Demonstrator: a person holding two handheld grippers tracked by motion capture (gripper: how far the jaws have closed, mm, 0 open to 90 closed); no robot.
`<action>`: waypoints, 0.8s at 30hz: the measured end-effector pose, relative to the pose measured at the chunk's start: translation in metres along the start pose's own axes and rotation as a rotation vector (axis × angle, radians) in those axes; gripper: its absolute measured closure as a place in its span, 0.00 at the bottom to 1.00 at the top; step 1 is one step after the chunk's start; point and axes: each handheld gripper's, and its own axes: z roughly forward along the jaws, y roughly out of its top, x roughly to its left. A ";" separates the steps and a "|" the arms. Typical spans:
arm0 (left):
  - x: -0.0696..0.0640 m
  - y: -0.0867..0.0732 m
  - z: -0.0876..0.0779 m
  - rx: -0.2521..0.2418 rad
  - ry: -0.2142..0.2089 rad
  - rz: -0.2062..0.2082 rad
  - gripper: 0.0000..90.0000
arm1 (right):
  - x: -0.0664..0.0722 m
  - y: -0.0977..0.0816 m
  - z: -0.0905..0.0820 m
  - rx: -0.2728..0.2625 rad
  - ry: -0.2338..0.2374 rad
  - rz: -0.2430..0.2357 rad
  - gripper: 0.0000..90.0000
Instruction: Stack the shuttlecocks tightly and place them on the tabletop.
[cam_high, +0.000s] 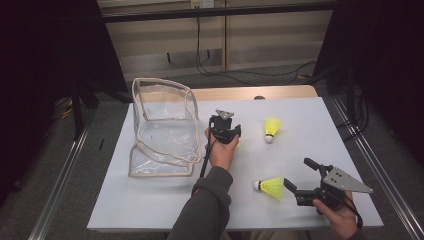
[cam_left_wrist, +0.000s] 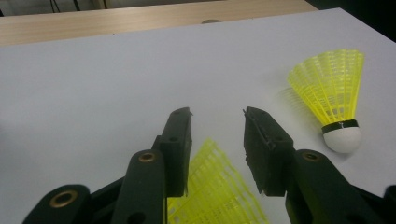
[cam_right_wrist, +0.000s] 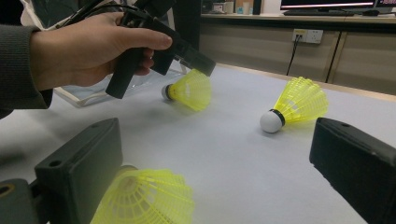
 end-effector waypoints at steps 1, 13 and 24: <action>0.000 0.001 -0.001 -0.002 0.000 0.000 0.66 | 0.000 0.000 0.000 0.000 0.000 0.000 0.02; -0.002 0.004 -0.009 -0.015 -0.006 -0.008 0.52 | -0.001 0.000 0.000 -0.003 -0.003 -0.004 0.02; -0.007 0.006 -0.022 -0.019 -0.060 -0.016 0.34 | 0.000 0.001 0.001 -0.002 0.000 -0.004 0.02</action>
